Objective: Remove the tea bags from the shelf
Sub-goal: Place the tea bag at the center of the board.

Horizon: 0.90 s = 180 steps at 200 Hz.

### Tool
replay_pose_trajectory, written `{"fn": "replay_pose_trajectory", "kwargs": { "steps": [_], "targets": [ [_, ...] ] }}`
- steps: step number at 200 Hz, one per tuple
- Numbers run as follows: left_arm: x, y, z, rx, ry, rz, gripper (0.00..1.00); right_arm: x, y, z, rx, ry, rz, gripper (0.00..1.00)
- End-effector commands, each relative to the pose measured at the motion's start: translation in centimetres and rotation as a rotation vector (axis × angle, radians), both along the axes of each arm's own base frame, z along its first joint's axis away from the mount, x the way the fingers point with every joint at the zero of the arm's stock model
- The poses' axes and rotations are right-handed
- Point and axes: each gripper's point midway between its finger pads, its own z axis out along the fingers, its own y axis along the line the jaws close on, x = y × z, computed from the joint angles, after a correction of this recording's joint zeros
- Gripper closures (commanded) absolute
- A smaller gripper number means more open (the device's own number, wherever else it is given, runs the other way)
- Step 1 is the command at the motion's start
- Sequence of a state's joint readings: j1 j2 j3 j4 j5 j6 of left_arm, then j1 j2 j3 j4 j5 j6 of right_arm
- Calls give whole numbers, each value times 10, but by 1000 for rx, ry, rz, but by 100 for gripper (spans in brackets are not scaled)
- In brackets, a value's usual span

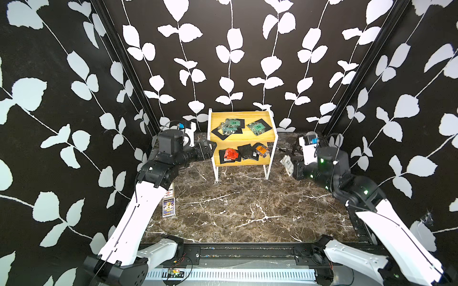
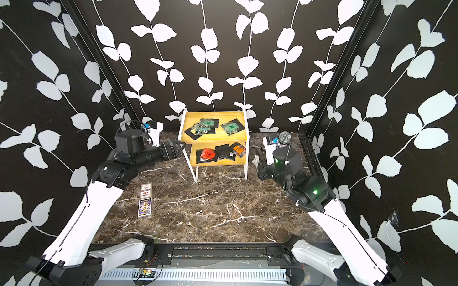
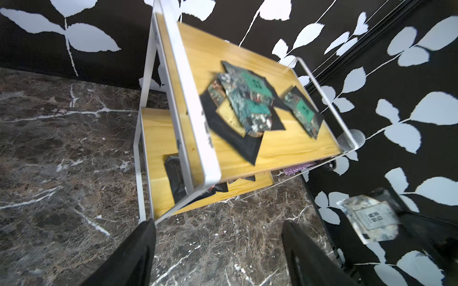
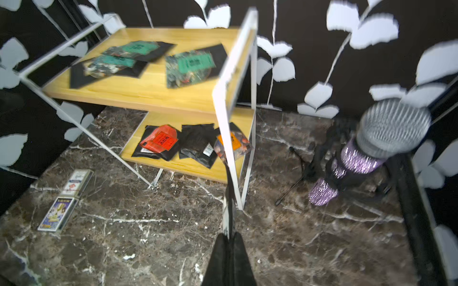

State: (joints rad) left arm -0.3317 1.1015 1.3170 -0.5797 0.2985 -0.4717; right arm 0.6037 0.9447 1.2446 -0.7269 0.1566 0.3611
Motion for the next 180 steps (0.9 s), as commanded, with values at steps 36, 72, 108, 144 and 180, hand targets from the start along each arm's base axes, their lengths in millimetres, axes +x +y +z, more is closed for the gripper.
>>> {"fn": "replay_pose_trajectory", "kwargs": {
  "steps": [36, 72, 108, 144, 180],
  "targets": [
    [-14, 7, -39, 30, 17, 17, 25, 12, -19, -78, 213, 120, -161, 100],
    [-18, 4, -66, 36, 55, 20, 26, 26, -27, -131, 319, 189, -225, 100],
    [-19, -8, -90, 46, 80, 3, 26, 39, -31, -172, 398, 235, -284, 100],
    [-18, -20, -106, 58, 103, -19, 26, 47, -40, -218, 411, 301, -352, 100],
    [-16, -24, -114, 65, 116, -25, 26, 44, -48, -249, 389, 357, -396, 100]
  ]
}}
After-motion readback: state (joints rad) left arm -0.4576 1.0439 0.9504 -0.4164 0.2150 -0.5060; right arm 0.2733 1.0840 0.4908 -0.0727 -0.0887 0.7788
